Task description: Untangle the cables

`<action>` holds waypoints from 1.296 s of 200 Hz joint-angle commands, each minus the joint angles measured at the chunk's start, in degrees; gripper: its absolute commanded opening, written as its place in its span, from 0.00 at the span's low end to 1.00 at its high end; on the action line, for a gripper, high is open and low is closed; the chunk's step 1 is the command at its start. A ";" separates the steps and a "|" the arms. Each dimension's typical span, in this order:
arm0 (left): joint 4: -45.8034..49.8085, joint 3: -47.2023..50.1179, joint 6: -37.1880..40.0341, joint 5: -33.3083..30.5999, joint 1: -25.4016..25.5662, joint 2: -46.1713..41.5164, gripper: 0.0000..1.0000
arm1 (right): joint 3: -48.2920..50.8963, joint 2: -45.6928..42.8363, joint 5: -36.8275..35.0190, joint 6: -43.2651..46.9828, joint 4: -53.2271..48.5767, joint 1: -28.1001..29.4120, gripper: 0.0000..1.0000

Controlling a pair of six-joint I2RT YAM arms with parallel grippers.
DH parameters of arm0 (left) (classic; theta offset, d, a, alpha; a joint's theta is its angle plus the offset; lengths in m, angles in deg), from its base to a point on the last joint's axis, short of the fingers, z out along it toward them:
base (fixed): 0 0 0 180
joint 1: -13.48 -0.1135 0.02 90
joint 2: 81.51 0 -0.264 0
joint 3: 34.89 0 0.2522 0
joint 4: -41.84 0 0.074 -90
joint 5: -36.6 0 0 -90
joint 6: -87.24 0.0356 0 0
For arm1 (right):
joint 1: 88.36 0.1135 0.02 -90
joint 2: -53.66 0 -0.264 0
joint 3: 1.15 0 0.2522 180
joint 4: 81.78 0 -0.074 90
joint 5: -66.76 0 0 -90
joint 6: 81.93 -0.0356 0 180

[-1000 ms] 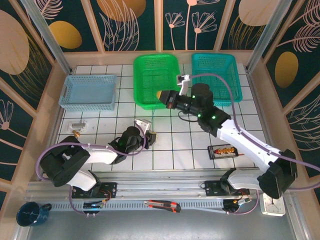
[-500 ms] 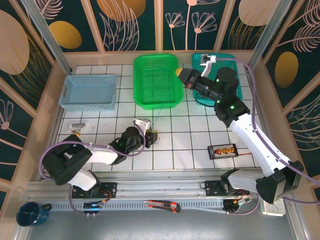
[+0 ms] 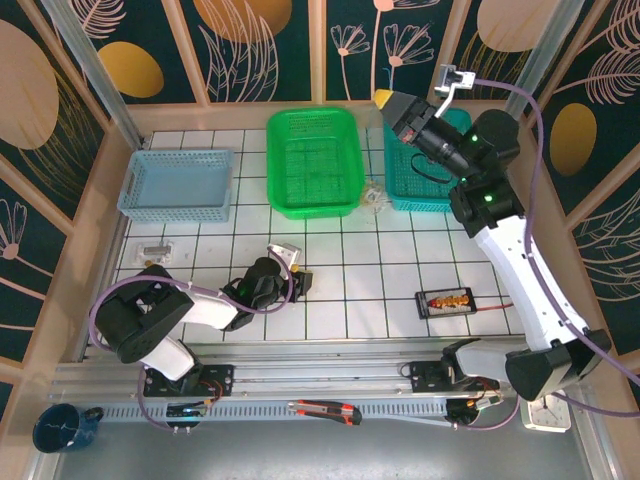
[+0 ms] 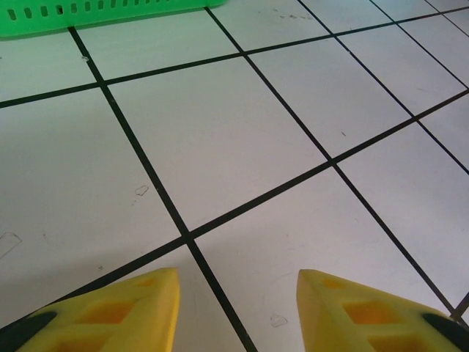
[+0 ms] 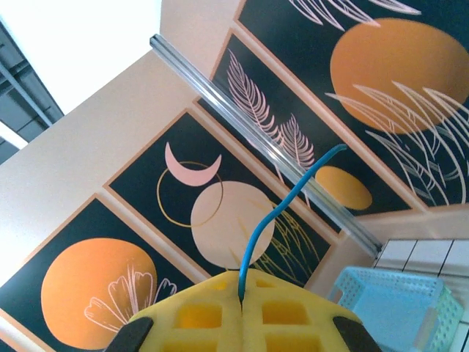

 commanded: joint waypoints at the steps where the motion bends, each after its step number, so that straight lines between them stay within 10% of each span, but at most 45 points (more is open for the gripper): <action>1: 0.90 -0.22 -0.93 0.69 0.24 -1.71 0.51 | 0.76 0.25 2.53 -1.66 3.56 -0.34 0.00; 112: 11.83 0.41 -11.66 -15.86 0.16 -18.52 0.99 | 18.90 -5.84 -2.52 -0.85 6.35 7.23 0.00; 210: 20.78 -2.60 -16.37 -16.86 -2.14 -22.89 0.99 | 57.88 -3.98 -21.32 6.01 2.87 12.36 0.00; 259: 22.46 -4.15 -17.08 -15.87 -2.56 -20.78 0.99 | 55.01 -7.77 -23.88 8.45 -4.34 14.46 0.51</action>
